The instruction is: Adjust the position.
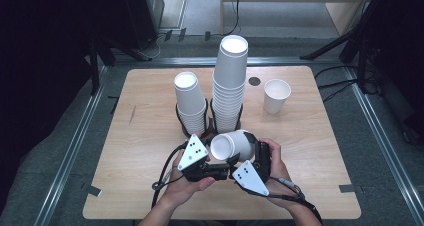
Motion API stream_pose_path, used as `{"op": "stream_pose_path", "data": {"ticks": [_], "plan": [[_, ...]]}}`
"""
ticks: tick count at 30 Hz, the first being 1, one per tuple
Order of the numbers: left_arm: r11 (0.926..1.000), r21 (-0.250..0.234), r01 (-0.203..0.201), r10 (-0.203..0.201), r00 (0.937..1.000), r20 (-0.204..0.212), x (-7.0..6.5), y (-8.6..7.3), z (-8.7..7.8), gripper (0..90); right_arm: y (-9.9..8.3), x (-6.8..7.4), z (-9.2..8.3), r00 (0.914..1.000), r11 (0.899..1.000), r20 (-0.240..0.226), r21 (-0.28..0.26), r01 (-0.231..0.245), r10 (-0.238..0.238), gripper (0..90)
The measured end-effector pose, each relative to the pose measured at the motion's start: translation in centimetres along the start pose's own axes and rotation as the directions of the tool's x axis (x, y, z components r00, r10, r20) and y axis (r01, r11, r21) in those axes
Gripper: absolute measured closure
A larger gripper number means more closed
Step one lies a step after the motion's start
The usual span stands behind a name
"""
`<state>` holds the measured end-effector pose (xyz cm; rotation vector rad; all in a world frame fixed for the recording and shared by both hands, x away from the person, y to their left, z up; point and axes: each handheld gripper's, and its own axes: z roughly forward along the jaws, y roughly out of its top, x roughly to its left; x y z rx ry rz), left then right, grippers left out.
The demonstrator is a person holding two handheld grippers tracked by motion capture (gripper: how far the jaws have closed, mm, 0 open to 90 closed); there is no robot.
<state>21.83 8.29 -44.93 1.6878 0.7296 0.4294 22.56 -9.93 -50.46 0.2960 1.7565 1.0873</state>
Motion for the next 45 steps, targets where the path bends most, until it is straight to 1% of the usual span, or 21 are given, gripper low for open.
{"op": "stream_pose_path", "data": {"ticks": [5, 9, 12, 13, 15, 17, 18, 20, 21, 23, 26, 30, 31, 39, 45], "plan": [[1.0, 0.0, 0.003, -0.003, 1.0, 0.003, 0.1, 0.0, 0.0, 23.7, 0.0, 0.0, 0.0, 1.0, 1.0, 0.0, 0.003, 0.001, -0.001, 10.5], [1.0, 0.002, -0.004, 0.004, 1.0, -0.002, 0.0, 0.0, 0.0, 24.2, 0.0, 0.0, 0.1, 1.0, 1.0, 0.001, 0.01, -0.002, 0.002, 9.3], [1.0, 0.003, -0.004, 0.004, 1.0, -0.003, 0.0, -0.2, 0.1, 24.9, -0.1, -0.1, 0.1, 0.9998, 1.0, -0.016, 0.023, -0.014, 0.014, 7.1], [1.0, 0.003, -0.004, 0.004, 1.0, -0.003, 0.0, -0.2, 0.1, 24.9, -0.1, -0.1, 0.1, 0.9998, 1.0, -0.016, 0.023, -0.014, 0.014, 7.1], [1.0, -0.005, -0.004, 0.004, 1.0, -0.009, -0.1, -0.2, 0.1, 25.0, -0.1, -0.4, 0.1, 0.9991, 0.999, -0.033, 0.022, -0.025, 0.026, 4.6], [1.0, -0.008, -0.003, 0.003, 0.9999, -0.01, 0.0, -0.1, 0.1, 25.1, -0.1, -0.5, 0.1, 0.9987, 0.999, -0.04, 0.02, -0.03, 0.031, 3.1], [1.0, -0.008, 0.004, -0.004, 0.9999, -0.01, 0.1, -0.1, 0.0, 25.1, -0.1, -0.9, 0.0, 0.9982, 0.999, -0.043, 0.018, -0.04, 0.041, 1.6], [0.9999, -0.011, 0.011, -0.011, 0.9999, -0.006, 0.2, -0.1, 0.0, 25.1, -0.1, -1.0, -0.1, 0.998, 0.999, -0.047, 0.014, -0.043, 0.043, 1.4], [0.9998, -0.015, 0.016, -0.016, 0.9999, -0.004, 0.2, -0.1, 0.0, 25.1, -0.1, -1.1, -0.2, 0.998, 0.999, -0.048, 0.014, -0.04, 0.04, 1.2], [0.9997, -0.019, 0.011, -0.012, 0.9999, -0.011, 0.2, -0.1, 0.0, 25.1, 0.0, -1.2, -0.3, 0.9981, 1.0, -0.053, 0.007, -0.031, 0.031, 1.2], [0.9997, -0.023, 0.01, -0.011, 0.9998, -0.016, 0.3, -0.2, 0.0, 25.2, 0.0, -1.3, -0.4, 0.9979, 1.0, -0.056, 0.003, -0.031, 0.031, 1.0], [0.999, -0.034, 0.028, -0.029, 0.9994, -0.02, 0.6, -0.2, -0.2, 25.2, 0.1, -1.5, -0.7, 0.9978, 1.0, -0.061, -0.005, -0.026, 0.025, 0.3], [0.9988, -0.038, 0.03, -0.031, 0.9992, -0.026, 0.7, -0.1, -0.2, 25.2, 0.1, -1.6, -0.9, 0.9977, 1.0, -0.062, -0.008, -0.028, 0.028, 0.3], [0.997, -0.057, 0.052, -0.053, 0.9983, -0.025, 1.2, -0.2, -0.4, 25.2, 0.4, -2.0, -1.9, 0.9978, 0.999, -0.057, -0.001, -0.032, 0.032, 0.0], [0.9969, -0.06, 0.05, -0.052, 0.9982, -0.028, 1.3, -0.3, -0.4, 25.2, 0.4, -2.4, -2.8, 0.9978, 0.999, -0.048, 0.009, -0.044, 0.044, 0.0]]}}
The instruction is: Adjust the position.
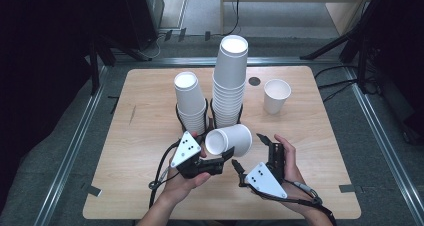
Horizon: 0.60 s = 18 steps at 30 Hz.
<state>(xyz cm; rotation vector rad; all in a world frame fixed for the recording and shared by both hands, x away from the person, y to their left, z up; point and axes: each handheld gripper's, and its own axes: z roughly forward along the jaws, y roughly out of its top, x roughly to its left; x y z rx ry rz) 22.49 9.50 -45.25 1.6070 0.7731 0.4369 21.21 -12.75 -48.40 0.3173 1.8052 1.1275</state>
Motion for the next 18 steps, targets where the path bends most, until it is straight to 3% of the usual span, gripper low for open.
{"op": "stream_pose_path", "data": {"ticks": [10, 18], "plan": [[1.0, -0.006, 0.008, -0.008, 1.0, -0.004, 0.3, -0.3, 0.1, 25.2, -0.4, -0.3, -1.6, 0.9993, 0.999, 0.016, 0.02, -0.035, 0.035, 0.0], [0.9997, -0.019, 0.017, -0.016, 0.9999, 0.003, 0.3, -0.4, 0.1, 25.2, -0.7, -0.3, -2.6, 0.9932, 0.993, 0.025, 0.027, -0.115, 0.114, 0.0]]}}
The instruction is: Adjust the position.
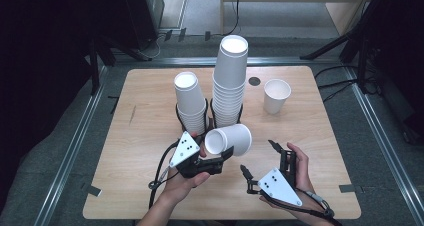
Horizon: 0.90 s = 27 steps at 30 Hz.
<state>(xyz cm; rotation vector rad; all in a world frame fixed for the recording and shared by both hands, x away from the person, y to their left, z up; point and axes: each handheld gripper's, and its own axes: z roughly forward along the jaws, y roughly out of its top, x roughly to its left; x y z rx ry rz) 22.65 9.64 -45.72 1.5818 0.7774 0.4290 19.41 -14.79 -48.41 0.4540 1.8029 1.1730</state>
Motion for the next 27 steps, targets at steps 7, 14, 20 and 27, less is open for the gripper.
{"op": "stream_pose_path", "data": {"ticks": [7, 14, 20, 27], "plan": [[0.9997, -0.017, 0.016, -0.016, 0.9999, -0.001, 0.3, -0.4, 0.1, 25.2, 0.1, 0.4, -0.6, 0.9914, 0.992, 0.025, 0.005, -0.129, 0.128, 0.0], [0.9986, -0.052, 0.01, -0.01, 0.9999, -0.01, 0.2, -0.7, 0.1, 25.1, 0.0, 0.8, -0.7, 0.9554, 0.956, 0.04, 0.022, -0.294, 0.293, 0.0], [0.9969, -0.079, 0.007, -0.008, 0.9998, -0.016, 0.3, -1.0, 0.2, 25.0, 0.4, 1.0, -0.8, 0.9153, 0.916, 0.053, 0.023, -0.401, 0.399, 0.0], [0.9921, -0.125, -0.015, 0.01, 0.9993, -0.036, 0.3, -1.5, 0.3, 24.8, 0.7, 1.1, -0.7, 0.85, 0.851, 0.075, 0.02, -0.524, 0.521, 0.0]]}}
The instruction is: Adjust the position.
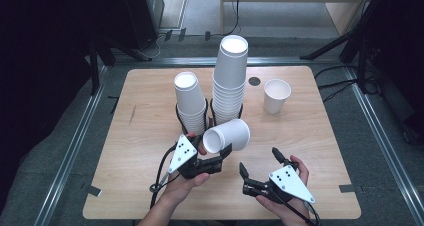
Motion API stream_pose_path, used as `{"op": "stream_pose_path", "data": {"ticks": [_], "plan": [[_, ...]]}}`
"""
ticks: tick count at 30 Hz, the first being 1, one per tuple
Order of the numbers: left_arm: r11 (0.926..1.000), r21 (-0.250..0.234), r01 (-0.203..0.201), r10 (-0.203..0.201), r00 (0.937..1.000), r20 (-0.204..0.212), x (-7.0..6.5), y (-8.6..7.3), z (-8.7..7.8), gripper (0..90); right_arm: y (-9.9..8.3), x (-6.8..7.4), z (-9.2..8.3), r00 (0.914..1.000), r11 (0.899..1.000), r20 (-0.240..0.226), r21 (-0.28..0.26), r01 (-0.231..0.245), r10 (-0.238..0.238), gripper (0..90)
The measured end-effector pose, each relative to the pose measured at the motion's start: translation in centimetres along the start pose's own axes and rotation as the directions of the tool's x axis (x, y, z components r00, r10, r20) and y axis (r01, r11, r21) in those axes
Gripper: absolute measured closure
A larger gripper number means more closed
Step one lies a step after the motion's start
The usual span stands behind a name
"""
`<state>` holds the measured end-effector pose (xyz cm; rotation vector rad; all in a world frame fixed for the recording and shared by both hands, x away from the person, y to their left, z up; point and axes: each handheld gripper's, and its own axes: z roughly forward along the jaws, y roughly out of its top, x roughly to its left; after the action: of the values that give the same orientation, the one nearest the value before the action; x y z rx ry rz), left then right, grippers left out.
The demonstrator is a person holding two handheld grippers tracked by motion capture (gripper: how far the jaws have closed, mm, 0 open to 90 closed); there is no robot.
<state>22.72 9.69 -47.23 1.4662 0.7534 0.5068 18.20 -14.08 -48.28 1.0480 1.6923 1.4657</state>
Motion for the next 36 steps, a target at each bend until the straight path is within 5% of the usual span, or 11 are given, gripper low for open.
{"op": "stream_pose_path", "data": {"ticks": [8, 10, 14, 21, 26, 29, 30, 31, 32, 35, 36], "plan": [[0.9988, -0.038, -0.031, 0.031, 0.9995, 0.002, -0.3, -0.5, 0.1, 24.7, 0.4, 0.3, -0.1, 0.9914, 0.992, -0.026, -0.006, -0.129, 0.128, 0.3], [0.9984, -0.046, -0.034, 0.034, 0.9994, 0.002, -0.4, -0.6, 0.1, 24.7, 0.6, 0.1, -0.2, 0.9784, 0.979, -0.026, -0.013, -0.205, 0.205, 0.5], [0.9979, -0.052, -0.038, 0.038, 0.9992, 0.005, -0.4, -0.8, 0.1, 24.6, 0.6, 0.0, -0.2, 0.9694, 0.97, -0.021, -0.012, -0.245, 0.244, 0.6], [0.9967, -0.066, -0.047, 0.047, 0.9988, 0.01, -0.6, -1.0, 0.2, 24.5, 0.6, 0.1, -0.2, 0.9303, 0.931, -0.039, -0.002, -0.365, 0.365, 0.6], [0.9958, -0.077, -0.049, 0.05, 0.9987, 0.01, -0.7, -1.1, 0.2, 24.4, 0.6, 0.3, -0.1, 0.8834, 0.884, -0.048, -0.006, -0.467, 0.466, 0.5], [0.9955, -0.084, -0.045, 0.046, 0.9989, 0.011, -0.8, -1.3, 0.3, 24.4, 0.6, 0.4, 0.0, 0.8407, 0.843, -0.066, 0.0, -0.539, 0.537, 0.5], [0.9954, -0.086, -0.043, 0.044, 0.9989, 0.013, -0.8, -1.3, 0.3, 24.4, 0.6, 0.5, 0.1, 0.8066, 0.809, -0.08, 0.001, -0.587, 0.586, 0.5], [0.9952, -0.088, -0.043, 0.044, 0.999, 0.012, -0.8, -1.3, 0.3, 24.4, 0.6, 0.5, 0.1, 0.8066, 0.809, -0.08, 0.001, -0.587, 0.586, 0.5], [0.9949, -0.09, -0.046, 0.047, 0.9987, 0.017, -0.9, -1.3, 0.3, 24.3, 0.7, 0.5, 0.1, 0.7639, 0.767, -0.087, 0.008, -0.641, 0.639, 0.4], [0.9946, -0.092, -0.048, 0.05, 0.9986, 0.017, -1.0, -1.4, 0.3, 24.3, 0.7, 0.3, 0.3, 0.6745, 0.68, -0.106, 0.027, -0.733, 0.731, 0.4], [0.9944, -0.094, -0.048, 0.05, 0.9986, 0.017, -1.0, -1.4, 0.3, 24.3, 0.7, 0.3, 0.3, 0.6745, 0.68, -0.106, 0.027, -0.733, 0.731, 0.4]]}}
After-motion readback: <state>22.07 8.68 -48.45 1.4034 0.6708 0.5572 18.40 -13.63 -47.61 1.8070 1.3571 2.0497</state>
